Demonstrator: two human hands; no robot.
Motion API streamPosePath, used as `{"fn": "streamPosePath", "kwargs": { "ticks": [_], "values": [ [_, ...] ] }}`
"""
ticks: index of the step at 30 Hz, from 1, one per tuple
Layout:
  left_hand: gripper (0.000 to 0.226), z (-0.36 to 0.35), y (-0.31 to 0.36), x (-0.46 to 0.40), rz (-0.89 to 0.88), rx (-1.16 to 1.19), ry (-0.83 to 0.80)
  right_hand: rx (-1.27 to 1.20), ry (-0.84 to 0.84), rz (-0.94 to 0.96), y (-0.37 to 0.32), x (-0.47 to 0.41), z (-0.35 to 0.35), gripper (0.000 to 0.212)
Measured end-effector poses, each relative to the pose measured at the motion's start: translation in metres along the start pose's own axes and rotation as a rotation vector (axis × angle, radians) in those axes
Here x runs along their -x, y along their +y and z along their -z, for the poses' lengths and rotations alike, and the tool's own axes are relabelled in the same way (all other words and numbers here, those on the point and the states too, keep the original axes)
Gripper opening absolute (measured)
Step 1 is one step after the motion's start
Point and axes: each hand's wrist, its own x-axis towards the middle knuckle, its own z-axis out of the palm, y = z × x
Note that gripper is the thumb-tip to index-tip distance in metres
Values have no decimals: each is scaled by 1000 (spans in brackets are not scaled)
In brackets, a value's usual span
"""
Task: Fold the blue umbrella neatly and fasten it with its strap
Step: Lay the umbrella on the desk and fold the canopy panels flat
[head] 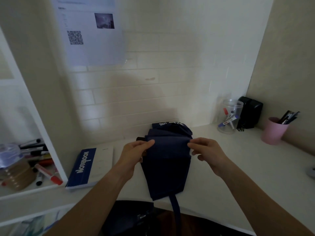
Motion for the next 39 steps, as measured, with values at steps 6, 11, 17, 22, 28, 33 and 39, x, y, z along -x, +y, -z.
{"fn": "streamPosePath", "kwargs": {
  "ticks": [6,11,17,22,28,33,39],
  "values": [
    [18,12,-13,23,-18,87,-42,-97,-39,69,7,17,2,26],
    [22,10,-23,29,-16,113,-20,73,-64,193,8,23,-15,42],
    [33,14,-35,37,-175,61,-39,201,-59,309,19,28,-8,20],
    [40,11,-45,37,-242,19,-77,212,-65,283,34,32,-12,47],
    [28,9,-48,35,-217,12,-56,330,41,307,43,30,-22,46],
    [25,7,-47,33,-175,63,-12,192,47,244,43,29,-22,25],
    [25,5,-44,34,-169,74,-13,70,-14,189,37,30,-28,28]
  ]
}}
